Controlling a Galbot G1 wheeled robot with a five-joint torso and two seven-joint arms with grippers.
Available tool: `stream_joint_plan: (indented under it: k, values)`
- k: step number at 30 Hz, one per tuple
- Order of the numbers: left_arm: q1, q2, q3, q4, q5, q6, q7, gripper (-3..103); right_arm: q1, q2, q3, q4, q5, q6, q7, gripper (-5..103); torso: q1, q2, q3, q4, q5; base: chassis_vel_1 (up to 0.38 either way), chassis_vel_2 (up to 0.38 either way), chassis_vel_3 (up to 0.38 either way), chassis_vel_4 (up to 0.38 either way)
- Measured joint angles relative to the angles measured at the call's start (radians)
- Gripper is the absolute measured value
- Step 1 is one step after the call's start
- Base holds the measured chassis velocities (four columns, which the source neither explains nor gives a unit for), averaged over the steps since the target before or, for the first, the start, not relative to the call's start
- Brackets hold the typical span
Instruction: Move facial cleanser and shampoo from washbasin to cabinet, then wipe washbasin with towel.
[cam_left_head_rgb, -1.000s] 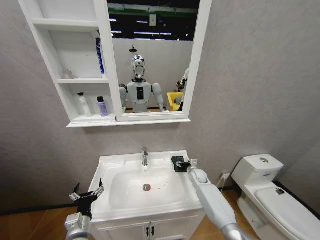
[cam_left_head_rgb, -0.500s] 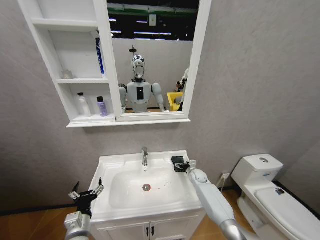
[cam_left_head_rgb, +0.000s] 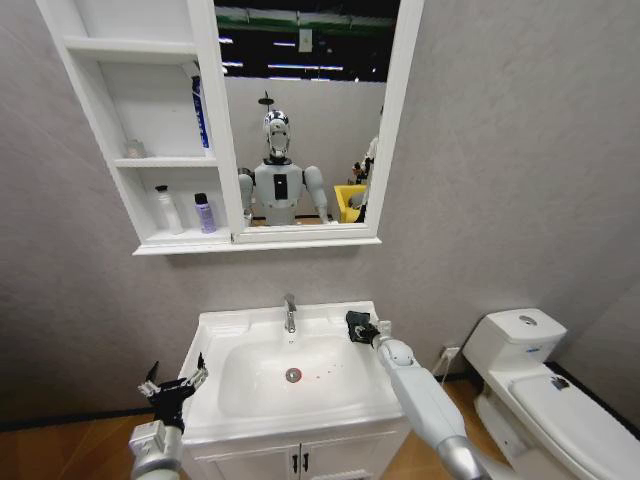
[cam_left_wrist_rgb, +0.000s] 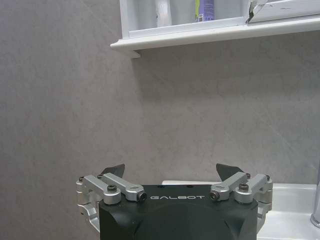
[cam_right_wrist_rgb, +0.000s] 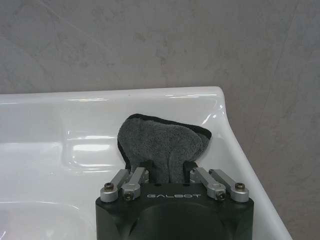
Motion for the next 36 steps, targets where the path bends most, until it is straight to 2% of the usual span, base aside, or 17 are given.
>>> stream_joint_plan:
  k: [1, 2, 3, 6, 8, 10, 12, 13, 15, 16, 17, 18, 20, 26, 36]
  values:
    - [0.000, 0.000, -0.002, -0.001, -0.001, 0.000, 0.000, 100, 0.000, 0.002, 0.003, -0.004, 0.000, 0.000, 0.001, 27, 0.000, 0.000, 0.000, 0.0000, 0.0000, 0.000, 0.000, 0.000, 0.000]
    - [0.000, 0.000, -0.002, -0.002, -0.001, 0.000, 0.000, 100, 0.000, 0.003, 0.004, -0.005, 0.000, 0.000, 0.001, 27, 0.000, 0.000, 0.000, 0.0000, 0.0000, 0.000, 0.000, 0.000, 0.000]
    - [0.001, 0.000, -0.003, -0.002, -0.001, 0.000, 0.000, 100, -0.001, 0.003, 0.005, -0.004, 0.001, 0.001, 0.003, 20, 0.000, 0.000, 0.000, 0.0001, 0.0000, 0.000, 0.000, 0.000, 0.000]
    - [0.001, 0.000, -0.003, -0.002, -0.002, 0.000, 0.000, 100, -0.010, 0.001, -0.001, 0.017, 0.011, 0.000, 0.013, 15, 0.000, 0.000, 0.000, -0.0001, 0.0000, 0.000, 0.000, 0.000, 0.000]
    - [0.000, 0.001, 0.001, -0.002, -0.002, 0.000, 0.000, 100, -0.040, -0.010, -0.034, 0.114, 0.063, -0.023, 0.057, 8, 0.000, 0.000, 0.000, -0.0003, 0.0003, 0.000, 0.000, 0.000, 0.000]
    - [-0.002, 0.001, 0.004, 0.001, -0.001, 0.000, 0.000, 100, -0.053, -0.015, -0.053, 0.172, 0.091, -0.045, 0.086, 5, 0.000, 0.000, 0.000, -0.0005, 0.0002, 0.000, 0.000, 0.000, 0.000]
    - [-0.005, 0.001, 0.011, 0.008, 0.002, 0.000, 0.000, 100, -0.080, -0.020, -0.107, 0.313, 0.161, -0.116, 0.182, 5, 0.000, 0.000, 0.000, -0.0002, -0.0001, 0.000, 0.000, 0.000, 0.000]
    - [-0.005, 0.001, 0.011, 0.008, 0.002, 0.000, 0.000, 100, -0.080, -0.020, -0.107, 0.313, 0.161, -0.116, 0.182, 5, 0.000, 0.000, 0.000, -0.0002, -0.0001, 0.000, 0.000, 0.000, 0.000]
    - [-0.009, 0.000, 0.019, 0.014, 0.004, 0.000, 0.000, 100, -0.101, -0.019, -0.166, 0.429, 0.222, -0.223, 0.291, 5, 0.000, 0.000, 0.000, 0.0003, 0.0000, 0.000, 0.000, 0.000, 0.000]
    - [-0.009, 0.000, 0.019, 0.014, 0.004, 0.000, 0.000, 100, -0.101, -0.019, -0.166, 0.429, 0.222, -0.223, 0.291, 5, 0.000, 0.000, 0.000, 0.0003, 0.0000, 0.000, 0.000, 0.000, 0.000]
    - [-0.009, 0.000, 0.020, 0.016, 0.005, -0.001, 0.000, 100, -0.107, -0.017, -0.184, 0.462, 0.251, -0.284, 0.337, 5, 0.000, 0.000, 0.000, 0.0003, -0.0001, 0.000, 0.000, 0.000, 0.000]
    - [-0.009, 0.000, 0.020, 0.016, 0.005, -0.001, 0.000, 100, -0.107, -0.017, -0.184, 0.462, 0.251, -0.284, 0.337, 5, 0.000, 0.000, 0.000, 0.0003, -0.0001, 0.000, 0.000, 0.000, 0.000]
    - [-0.010, 0.000, 0.016, 0.018, 0.005, -0.002, 0.000, 100, -0.118, -0.014, -0.212, 0.496, 0.304, -0.385, 0.409, 5, 0.000, 0.000, 0.000, 0.0001, 0.0000, 0.000, 0.000, 0.000, 0.000]
    - [-0.009, 0.003, -0.003, 0.025, -0.002, -0.007, -0.002, 100, -0.157, -0.024, -0.237, 0.489, 0.314, -0.434, 0.425, 5, 0.000, 0.000, 0.000, -0.0002, 0.0000, 0.000, 0.000, 0.000, 0.000]
    - [-0.022, 0.003, 0.008, 0.034, -0.004, -0.011, -0.014, 100, -0.162, -0.002, -0.245, 0.361, 0.299, -0.432, 0.390, 5, 0.000, 0.000, 0.000, -0.0002, 0.0001, 0.000, 0.000, 0.000, 0.000]
